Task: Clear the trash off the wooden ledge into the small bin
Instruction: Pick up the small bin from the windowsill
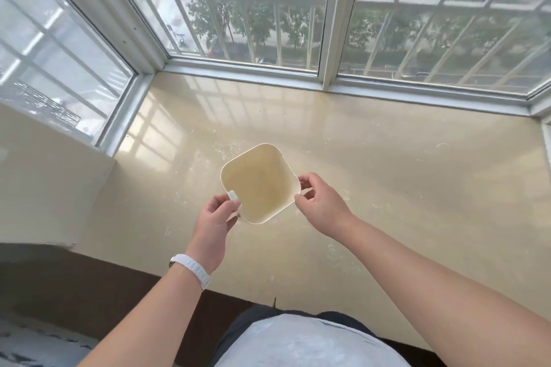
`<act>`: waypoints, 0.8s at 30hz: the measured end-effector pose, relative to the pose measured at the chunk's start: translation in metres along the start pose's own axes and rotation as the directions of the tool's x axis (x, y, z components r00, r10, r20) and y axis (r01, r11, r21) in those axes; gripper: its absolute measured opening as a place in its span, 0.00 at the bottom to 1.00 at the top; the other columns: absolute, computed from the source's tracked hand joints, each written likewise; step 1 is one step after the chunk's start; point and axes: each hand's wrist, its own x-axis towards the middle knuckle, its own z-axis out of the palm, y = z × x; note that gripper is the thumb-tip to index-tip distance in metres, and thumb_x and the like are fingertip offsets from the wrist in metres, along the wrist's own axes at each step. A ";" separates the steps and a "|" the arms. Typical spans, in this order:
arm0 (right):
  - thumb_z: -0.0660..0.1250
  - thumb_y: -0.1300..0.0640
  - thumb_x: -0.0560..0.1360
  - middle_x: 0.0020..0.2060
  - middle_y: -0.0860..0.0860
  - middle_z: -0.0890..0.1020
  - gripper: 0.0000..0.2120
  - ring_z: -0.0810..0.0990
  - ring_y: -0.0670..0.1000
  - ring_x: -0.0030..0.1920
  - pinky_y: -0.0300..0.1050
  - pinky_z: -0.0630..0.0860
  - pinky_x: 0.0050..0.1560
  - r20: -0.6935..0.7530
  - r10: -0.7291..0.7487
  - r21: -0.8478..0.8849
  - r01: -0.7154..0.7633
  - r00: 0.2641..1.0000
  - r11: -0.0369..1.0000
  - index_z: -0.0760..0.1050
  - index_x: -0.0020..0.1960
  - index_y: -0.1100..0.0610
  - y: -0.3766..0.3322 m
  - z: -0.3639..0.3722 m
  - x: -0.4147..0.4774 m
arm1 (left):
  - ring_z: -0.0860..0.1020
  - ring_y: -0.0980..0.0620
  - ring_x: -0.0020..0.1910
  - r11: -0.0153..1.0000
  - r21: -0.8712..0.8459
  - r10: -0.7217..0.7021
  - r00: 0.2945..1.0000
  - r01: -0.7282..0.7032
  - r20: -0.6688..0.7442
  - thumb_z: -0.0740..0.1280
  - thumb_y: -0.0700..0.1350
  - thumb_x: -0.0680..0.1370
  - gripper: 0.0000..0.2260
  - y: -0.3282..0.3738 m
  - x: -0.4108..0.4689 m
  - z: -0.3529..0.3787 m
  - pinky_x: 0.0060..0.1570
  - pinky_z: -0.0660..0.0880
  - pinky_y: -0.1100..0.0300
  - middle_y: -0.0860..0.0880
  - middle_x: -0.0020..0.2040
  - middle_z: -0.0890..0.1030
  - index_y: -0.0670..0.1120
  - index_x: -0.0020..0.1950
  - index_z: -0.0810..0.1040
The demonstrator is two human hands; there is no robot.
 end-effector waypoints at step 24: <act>0.62 0.44 0.71 0.54 0.27 0.75 0.17 0.78 0.36 0.51 0.36 0.72 0.46 -0.427 0.043 0.039 -0.029 0.903 0.999 0.66 0.54 0.23 -0.003 0.028 -0.212 | 0.83 0.47 0.50 0.976 0.177 0.037 0.893 -0.130 0.448 0.69 0.41 0.78 0.06 -0.007 -0.085 0.002 0.60 0.80 0.45 0.42 0.53 0.83 0.41 0.54 0.80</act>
